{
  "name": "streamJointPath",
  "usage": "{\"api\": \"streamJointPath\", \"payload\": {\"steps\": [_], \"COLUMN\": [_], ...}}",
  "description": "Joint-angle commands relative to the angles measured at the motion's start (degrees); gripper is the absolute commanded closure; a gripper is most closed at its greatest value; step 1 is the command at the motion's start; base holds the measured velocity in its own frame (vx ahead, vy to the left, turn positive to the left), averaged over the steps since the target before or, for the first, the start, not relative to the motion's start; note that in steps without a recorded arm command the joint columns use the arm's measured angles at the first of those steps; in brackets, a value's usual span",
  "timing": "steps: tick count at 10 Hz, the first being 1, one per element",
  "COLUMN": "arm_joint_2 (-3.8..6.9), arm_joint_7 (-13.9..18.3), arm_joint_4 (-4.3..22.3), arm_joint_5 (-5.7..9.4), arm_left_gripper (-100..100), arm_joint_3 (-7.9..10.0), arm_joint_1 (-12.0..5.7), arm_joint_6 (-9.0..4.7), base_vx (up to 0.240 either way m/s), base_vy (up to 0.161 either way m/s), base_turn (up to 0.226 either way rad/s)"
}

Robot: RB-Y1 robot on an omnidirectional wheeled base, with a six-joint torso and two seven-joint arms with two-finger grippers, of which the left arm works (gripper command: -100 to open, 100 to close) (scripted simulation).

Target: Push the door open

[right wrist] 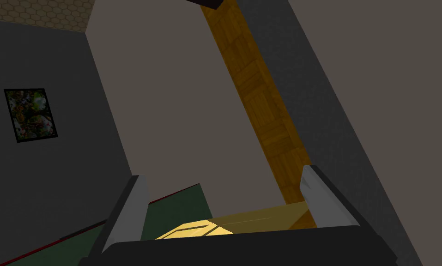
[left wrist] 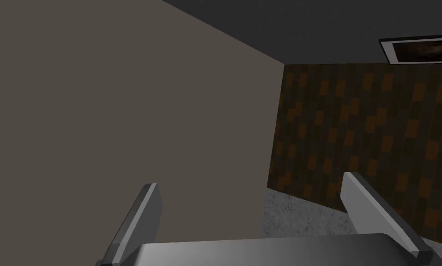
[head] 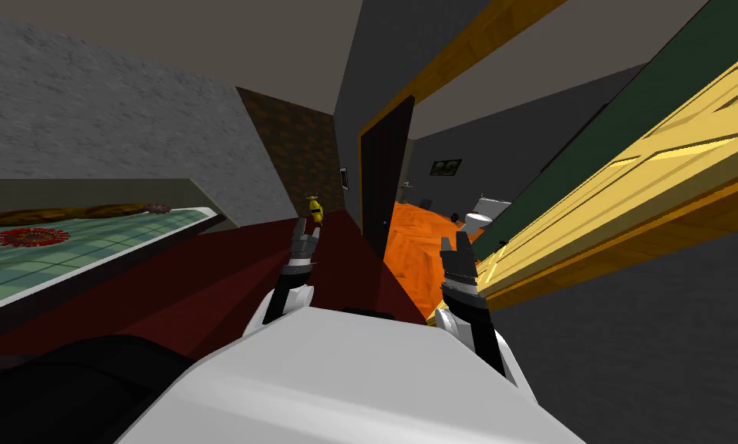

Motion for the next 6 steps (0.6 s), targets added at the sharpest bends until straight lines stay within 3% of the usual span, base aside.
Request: {"api": "streamJointPath", "payload": {"steps": [1,6], "arm_joint_2": [0.50,1.55], "arm_joint_7": [0.0,0.0], "arm_joint_4": [2.1,7.5], "arm_joint_5": [-0.03,-0.13], "arm_left_gripper": [-100,-100], "arm_joint_3": [-0.71,-2.59], "arm_joint_1": [-0.53,-1.92], "arm_joint_6": [-0.55,-2.02], "base_vx": [0.189,0.147], "base_vy": [-0.048,0.041], "base_turn": [-0.095,-0.098]}}
